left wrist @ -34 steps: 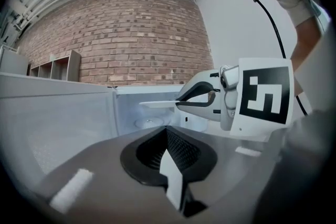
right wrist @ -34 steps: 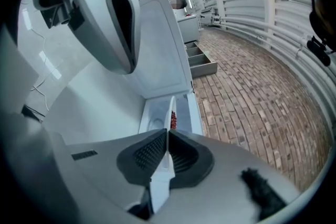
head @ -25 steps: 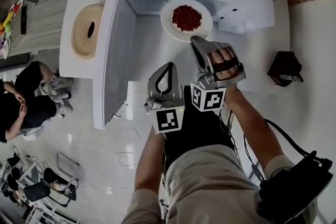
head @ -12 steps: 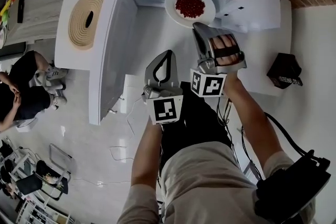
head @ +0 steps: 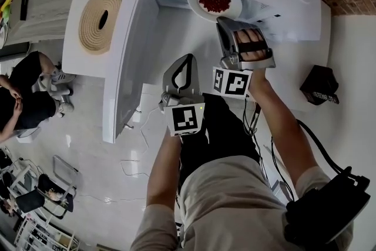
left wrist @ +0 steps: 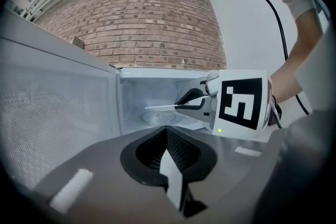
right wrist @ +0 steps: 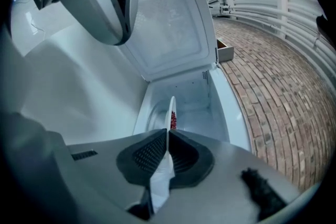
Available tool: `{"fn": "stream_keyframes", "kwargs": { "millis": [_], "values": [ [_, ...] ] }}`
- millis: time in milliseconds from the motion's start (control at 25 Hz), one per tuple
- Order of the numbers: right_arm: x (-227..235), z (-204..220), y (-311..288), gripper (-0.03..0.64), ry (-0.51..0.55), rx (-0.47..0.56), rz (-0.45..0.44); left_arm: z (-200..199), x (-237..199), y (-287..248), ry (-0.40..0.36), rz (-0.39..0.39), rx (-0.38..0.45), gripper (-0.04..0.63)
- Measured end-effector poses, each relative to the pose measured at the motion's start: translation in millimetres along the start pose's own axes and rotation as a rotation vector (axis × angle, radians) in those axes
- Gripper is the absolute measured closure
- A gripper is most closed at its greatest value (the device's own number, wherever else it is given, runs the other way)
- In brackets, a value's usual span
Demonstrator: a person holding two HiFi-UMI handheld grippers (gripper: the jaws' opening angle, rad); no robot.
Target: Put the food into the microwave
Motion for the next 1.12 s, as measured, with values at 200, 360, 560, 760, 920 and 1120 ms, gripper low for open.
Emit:
{"fn": "stream_keyframes", "kwargs": {
  "millis": [200, 360, 560, 760, 920, 1120],
  "values": [
    [2.7, 3.0, -18.9, 0.598, 0.0, -0.016, -0.018, 1.5, -7.9, -8.2, -0.015, 0.008, 0.003, 0.589],
    [1.6, 3.8, -30.9, 0.597, 0.002, -0.023, -0.041, 0.5, -13.3, -12.5, -0.008, 0.005, 0.002, 0.589],
    [2.1, 5.4, -41.0, 0.598, 0.003, -0.028, -0.053, 2.2, -17.4, -18.7, -0.032, 0.018, 0.002, 0.589],
    [1.2, 7.4, -50.4, 0.597, -0.003, -0.037, -0.069, 4.2, -18.4, -23.0, -0.033, 0.026, -0.002, 0.589],
    [-0.3, 8.7, -54.9, 0.597, -0.006, -0.043, -0.074, 5.9, -19.6, -28.6, -0.028, 0.028, -0.006, 0.589],
    [-1.0, 11.0, -65.8, 0.598, 0.0, -0.046, -0.088, 7.8, -20.7, -33.7, -0.014, 0.025, -0.015, 0.589]
  ]
}}
Point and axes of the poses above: the fingertips, and each gripper's own axes: y backward along the fingers, x to its right, z out of its underside, the point moved 7 cm from there along y, backward along the fingers, and after that the axes turned 15 degrees about y, right-handed, at the moved point
